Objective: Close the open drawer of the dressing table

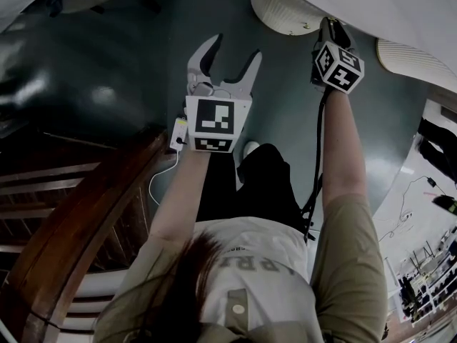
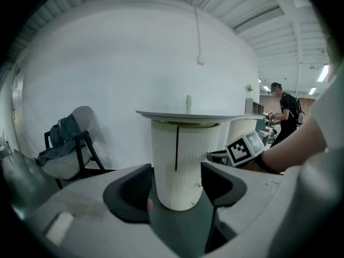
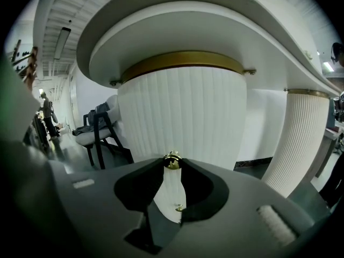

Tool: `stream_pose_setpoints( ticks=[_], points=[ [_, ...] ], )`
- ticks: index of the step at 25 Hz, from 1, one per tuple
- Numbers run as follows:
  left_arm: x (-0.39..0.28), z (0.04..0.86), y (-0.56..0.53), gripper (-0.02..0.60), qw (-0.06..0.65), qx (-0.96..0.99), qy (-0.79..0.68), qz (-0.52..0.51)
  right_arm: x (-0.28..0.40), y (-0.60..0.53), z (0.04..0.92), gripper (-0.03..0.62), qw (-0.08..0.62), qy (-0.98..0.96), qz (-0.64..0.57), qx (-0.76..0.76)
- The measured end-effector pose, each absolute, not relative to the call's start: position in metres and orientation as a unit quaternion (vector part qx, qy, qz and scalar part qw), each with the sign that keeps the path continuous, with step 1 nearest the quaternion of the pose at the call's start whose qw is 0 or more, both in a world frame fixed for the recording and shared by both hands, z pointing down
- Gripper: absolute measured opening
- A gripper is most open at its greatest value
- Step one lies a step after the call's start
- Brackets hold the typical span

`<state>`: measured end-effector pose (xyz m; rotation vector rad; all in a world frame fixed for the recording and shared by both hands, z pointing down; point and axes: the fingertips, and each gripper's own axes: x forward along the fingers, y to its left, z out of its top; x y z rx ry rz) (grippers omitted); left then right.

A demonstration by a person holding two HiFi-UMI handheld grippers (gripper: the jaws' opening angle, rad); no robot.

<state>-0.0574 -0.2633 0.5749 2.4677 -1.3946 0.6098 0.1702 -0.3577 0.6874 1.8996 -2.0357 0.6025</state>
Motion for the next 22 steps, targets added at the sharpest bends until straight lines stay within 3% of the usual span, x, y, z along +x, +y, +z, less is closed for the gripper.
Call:
stream_pose_setpoints(
  ticks=[14, 19, 22],
  points=[
    [-0.059, 0.563, -0.262, 0.302, 0.107, 0.852, -0.473, 0.198, 0.171, -0.357, 0.688, 0.115, 0.153, -0.695, 0.234, 0.662],
    [-0.062, 0.553, -0.26, 0.302, 0.1, 0.854, -0.473, 0.194, 0.158, -0.353, 0.686, 0.242, 0.152, -0.71, 0.246, 0.642],
    [-0.064, 0.544, -0.255, 0.302, 0.096, 0.854, -0.472, 0.196, 0.154, -0.346, 0.682, 0.267, 0.154, -0.708, 0.251, 0.641]
  ],
)
